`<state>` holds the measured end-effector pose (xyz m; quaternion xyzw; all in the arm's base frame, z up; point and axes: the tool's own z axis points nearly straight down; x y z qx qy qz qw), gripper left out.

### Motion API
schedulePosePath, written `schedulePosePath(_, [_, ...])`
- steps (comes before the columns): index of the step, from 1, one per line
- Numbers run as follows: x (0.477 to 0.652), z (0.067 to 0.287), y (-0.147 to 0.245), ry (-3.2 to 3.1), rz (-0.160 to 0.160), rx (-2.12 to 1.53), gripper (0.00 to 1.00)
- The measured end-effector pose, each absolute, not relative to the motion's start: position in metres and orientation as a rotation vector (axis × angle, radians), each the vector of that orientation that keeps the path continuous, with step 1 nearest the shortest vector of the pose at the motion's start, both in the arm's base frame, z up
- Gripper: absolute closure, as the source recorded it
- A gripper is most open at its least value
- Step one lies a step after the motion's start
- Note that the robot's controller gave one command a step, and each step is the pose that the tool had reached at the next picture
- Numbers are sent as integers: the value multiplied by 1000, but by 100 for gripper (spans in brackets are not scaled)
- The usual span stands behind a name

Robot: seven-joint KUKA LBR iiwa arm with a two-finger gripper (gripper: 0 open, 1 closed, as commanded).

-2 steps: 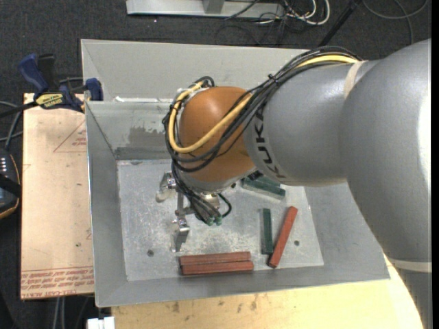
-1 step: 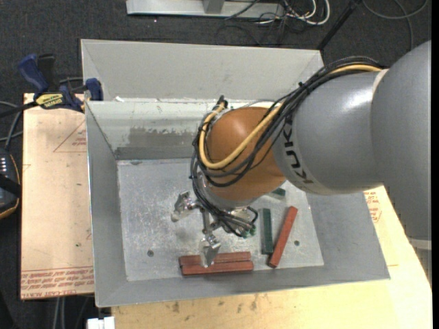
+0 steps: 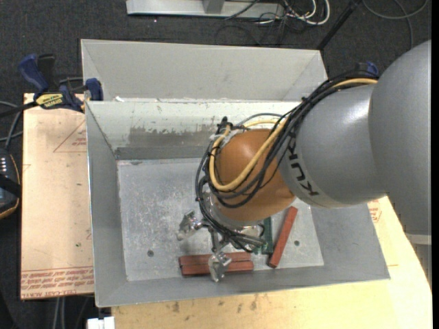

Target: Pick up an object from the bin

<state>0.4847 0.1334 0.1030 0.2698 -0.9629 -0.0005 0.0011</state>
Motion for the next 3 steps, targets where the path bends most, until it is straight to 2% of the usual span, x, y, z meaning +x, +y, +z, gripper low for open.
schedulePosePath(1, [487, 79, 121, -3008, -5, 982, 100])
schedulePosePath(2, [487, 79, 121, -3008, -5, 981, 100])
schedulePosePath(3, [491, 236, 139, -3011, -2, 912, 100])
